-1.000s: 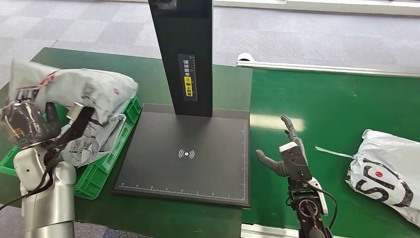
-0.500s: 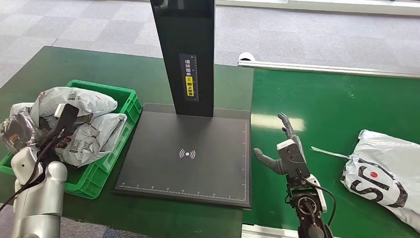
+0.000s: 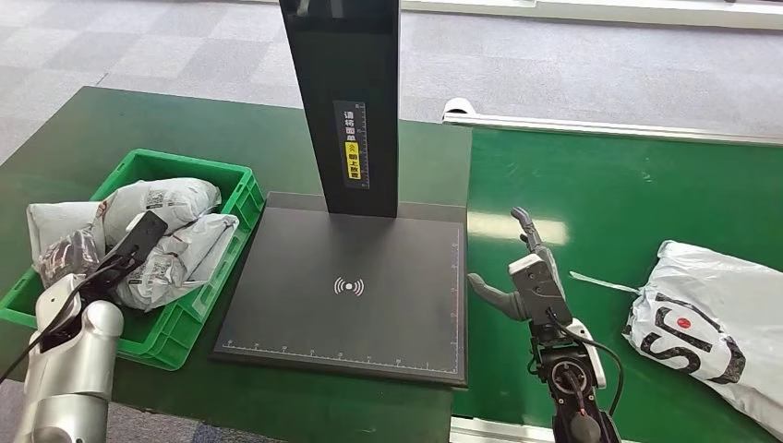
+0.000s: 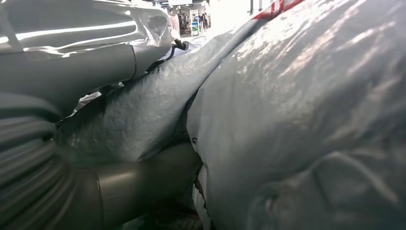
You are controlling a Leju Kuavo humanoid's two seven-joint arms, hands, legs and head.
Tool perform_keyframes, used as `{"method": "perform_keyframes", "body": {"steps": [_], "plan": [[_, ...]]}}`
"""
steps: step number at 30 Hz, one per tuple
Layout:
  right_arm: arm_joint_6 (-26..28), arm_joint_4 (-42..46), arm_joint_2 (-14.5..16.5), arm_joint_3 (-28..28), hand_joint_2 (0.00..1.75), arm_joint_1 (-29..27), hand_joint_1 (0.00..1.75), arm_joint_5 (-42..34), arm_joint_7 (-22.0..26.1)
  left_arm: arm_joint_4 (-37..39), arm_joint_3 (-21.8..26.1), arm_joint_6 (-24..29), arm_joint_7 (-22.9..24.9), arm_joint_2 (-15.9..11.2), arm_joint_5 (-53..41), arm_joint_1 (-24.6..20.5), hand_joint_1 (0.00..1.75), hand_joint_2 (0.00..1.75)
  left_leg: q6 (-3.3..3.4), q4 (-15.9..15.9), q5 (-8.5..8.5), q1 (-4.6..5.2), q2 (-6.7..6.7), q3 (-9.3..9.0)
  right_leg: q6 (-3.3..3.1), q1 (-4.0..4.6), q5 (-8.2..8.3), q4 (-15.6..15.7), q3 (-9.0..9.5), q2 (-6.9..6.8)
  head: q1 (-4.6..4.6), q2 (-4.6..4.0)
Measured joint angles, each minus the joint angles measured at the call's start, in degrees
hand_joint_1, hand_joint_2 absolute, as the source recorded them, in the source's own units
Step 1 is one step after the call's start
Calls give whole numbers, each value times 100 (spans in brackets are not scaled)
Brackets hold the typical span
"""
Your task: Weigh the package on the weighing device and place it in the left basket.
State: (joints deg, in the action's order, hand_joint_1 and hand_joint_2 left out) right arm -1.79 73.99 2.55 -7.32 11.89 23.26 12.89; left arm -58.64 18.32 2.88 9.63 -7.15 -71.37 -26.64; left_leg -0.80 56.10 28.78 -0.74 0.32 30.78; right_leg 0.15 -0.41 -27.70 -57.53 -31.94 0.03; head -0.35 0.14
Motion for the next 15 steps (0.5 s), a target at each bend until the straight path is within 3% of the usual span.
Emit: {"method": "perform_keyframes", "body": {"steps": [3, 4, 5, 10, 15], "plan": [[0, -7, 5, -10, 175, 14, 0, 7, -10, 37, -1, -87, -19, -9, 94, -8, 38, 175, 0, 0, 0, 0, -1, -1, 0, 0, 0, 0, 0, 0, -1, 1], [0, -7, 7, -11, 175, 14, 0, 9, -13, 37, -3, -84, -34, -8, 132, -7, 9, 175, 0, 0, 0, 0, -1, -1, 0, 0, 0, 0, 0, 0, -1, 2], [0, -7, 8, -10, 175, 14, 0, 11, -17, 37, -7, -47, -59, -6, 172, -5, 0, 175, 0, 0, 0, 0, -1, -1, 0, 0, 0, 0, 0, 0, -1, 1], [1, 7, 14, -8, 175, -16, 0, 23, -43, -174, -157, 605, -326, 50, 315, 64, 0, 175, 0, 1, 0, 0, -1, -1, 0, 0, 0, 0, -2, 0, 0, 0], [9, 45, 14, -5, 175, -73, 0, 16, -43, -749, -502, 1901, -1136, 203, 826, 216, 0, 175, 0, 2, 1, 1, 1, 2, 0, -1, 0, 0, -2, 0, 0, 0]]}}
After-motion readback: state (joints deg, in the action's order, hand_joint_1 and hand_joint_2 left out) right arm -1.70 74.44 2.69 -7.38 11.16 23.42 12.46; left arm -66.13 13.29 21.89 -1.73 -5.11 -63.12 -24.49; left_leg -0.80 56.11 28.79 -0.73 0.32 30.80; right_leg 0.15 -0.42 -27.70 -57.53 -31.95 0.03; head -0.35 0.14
